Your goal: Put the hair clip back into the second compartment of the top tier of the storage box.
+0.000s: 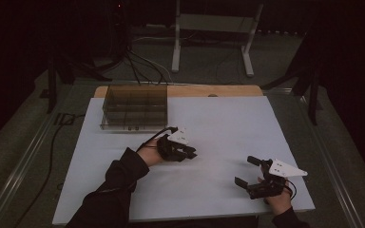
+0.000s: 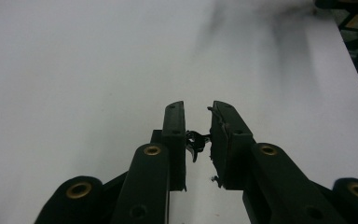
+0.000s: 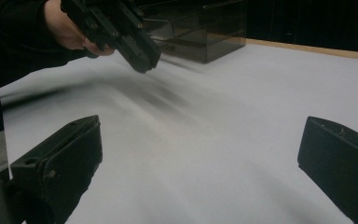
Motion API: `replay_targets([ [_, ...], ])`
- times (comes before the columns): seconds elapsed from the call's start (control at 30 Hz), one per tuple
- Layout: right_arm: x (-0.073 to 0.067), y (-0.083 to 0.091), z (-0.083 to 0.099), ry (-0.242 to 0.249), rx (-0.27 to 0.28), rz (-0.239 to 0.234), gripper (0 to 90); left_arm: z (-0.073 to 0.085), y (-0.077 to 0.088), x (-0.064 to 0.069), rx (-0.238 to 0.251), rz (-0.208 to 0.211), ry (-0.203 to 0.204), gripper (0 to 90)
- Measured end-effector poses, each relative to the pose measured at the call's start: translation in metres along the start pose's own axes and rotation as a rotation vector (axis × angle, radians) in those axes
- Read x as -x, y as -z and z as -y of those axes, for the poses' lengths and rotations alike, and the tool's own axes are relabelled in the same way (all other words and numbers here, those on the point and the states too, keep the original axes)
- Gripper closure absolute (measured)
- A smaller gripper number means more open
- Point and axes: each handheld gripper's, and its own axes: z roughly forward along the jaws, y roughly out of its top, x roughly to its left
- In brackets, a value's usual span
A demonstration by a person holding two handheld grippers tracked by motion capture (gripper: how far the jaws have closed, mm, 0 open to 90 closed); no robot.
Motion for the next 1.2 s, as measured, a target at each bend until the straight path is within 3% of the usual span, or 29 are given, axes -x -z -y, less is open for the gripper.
replay_targets([
  [0.97, -0.001, 0.000, 0.000, 0.002, -0.001, 0.004, 0.0, -0.009, 0.030, -0.003, 0.018, -0.032, -0.009, 77.7],
  [1.2, 0.000, 0.000, 0.000, 0.003, -0.002, 0.006, 0.0, -0.005, 0.038, -0.008, 0.028, -0.049, 0.014, 77.7],
])
